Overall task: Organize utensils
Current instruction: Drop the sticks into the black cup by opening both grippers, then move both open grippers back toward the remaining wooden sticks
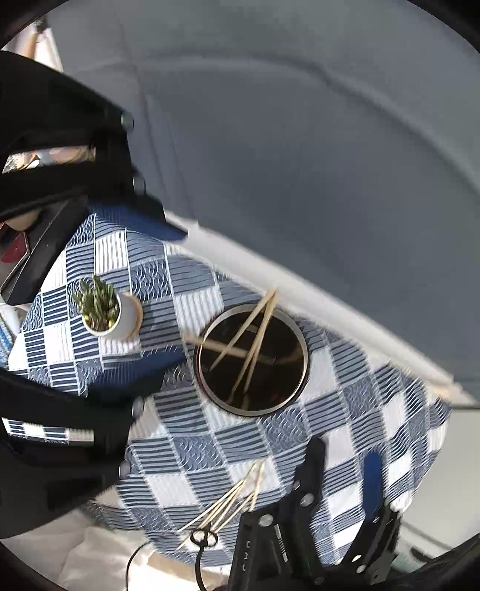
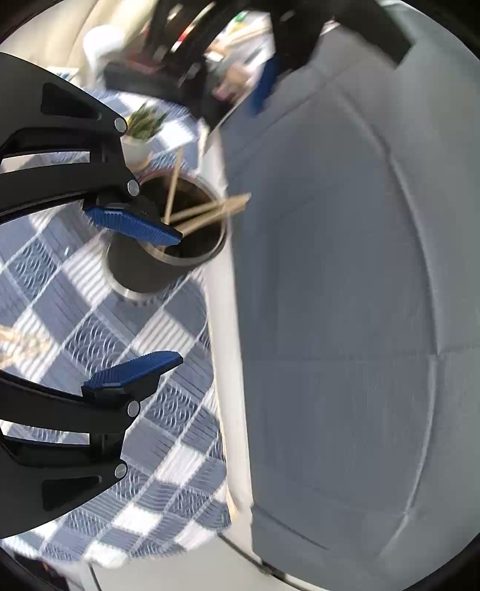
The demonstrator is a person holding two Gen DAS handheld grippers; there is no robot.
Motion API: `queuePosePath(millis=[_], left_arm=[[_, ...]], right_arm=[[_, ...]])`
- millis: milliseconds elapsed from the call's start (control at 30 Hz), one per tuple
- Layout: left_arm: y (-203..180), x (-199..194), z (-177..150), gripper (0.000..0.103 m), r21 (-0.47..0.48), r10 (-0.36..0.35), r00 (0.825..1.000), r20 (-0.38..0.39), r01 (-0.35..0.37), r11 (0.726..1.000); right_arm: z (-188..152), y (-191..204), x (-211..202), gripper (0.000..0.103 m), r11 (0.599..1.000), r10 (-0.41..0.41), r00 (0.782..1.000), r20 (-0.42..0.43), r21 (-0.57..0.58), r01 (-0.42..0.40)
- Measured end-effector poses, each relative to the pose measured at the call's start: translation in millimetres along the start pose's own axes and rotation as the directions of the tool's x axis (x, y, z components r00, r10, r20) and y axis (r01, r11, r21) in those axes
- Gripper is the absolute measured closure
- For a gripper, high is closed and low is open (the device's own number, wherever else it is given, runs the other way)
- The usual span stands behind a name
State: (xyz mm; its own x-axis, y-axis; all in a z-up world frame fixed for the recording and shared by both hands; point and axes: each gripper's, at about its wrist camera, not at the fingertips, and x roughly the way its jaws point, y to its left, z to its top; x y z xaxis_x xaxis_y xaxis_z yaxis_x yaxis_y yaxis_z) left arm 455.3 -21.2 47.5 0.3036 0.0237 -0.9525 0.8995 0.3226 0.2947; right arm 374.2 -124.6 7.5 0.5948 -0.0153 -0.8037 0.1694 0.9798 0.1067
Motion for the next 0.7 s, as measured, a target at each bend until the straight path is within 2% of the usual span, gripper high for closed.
queuePosePath(millis=[67, 100, 267, 367, 500, 600, 700], left_arm=[[6.7, -8.5, -5.7, 0.024, -0.031, 0.044, 0.999, 0.017, -0.043, 0.999], [8.7, -11.3, -7.6, 0.022, -0.045, 0.058, 0.998, 0.022, -0.057, 0.997], [12.7, -29.4, -23.7, 0.02, -0.108, 0.073, 0.996, 0.041, -0.068, 0.992], [11.1, -42.5, -36.9, 0.02, -0.151, 0.115, 0.991, 0.07, -0.103, 0.983], [8.9, -49.2, -55.6, 0.02, -0.23, 0.1, 0.993, 0.067, -0.082, 0.97], [2.4, -50.3, -74.3, 0.02, -0.286, 0.127, 0.99, 0.058, -0.105, 0.952], [-3.5, -48.6, -91.8, 0.02, -0.356, 0.105, 0.993, 0.055, -0.079, 0.931]], right_arm=[[-1.6, -0.8, -5.0, 0.018, 1.0, -0.02, 1.0, 0.001, -0.023, 0.02], [-2.3, -1.6, -6.9, 0.018, 0.999, -0.029, 1.0, -0.001, -0.035, 0.029], [-11.9, -1.3, -10.9, 0.018, 0.991, -0.067, 0.997, -0.05, -0.12, 0.06], [-17.6, -2.0, -15.7, 0.017, 0.98, -0.099, 0.993, -0.06, -0.177, 0.087], [-30.2, -13.9, -16.0, 0.017, 0.972, -0.113, 0.988, -0.101, -0.219, 0.088], [-45.5, -25.9, -14.4, 0.017, 0.967, -0.12, 0.983, -0.14, -0.239, 0.084], [-66.4, -36.1, -10.2, 0.017, 0.961, -0.126, 0.975, -0.184, -0.267, 0.074]])
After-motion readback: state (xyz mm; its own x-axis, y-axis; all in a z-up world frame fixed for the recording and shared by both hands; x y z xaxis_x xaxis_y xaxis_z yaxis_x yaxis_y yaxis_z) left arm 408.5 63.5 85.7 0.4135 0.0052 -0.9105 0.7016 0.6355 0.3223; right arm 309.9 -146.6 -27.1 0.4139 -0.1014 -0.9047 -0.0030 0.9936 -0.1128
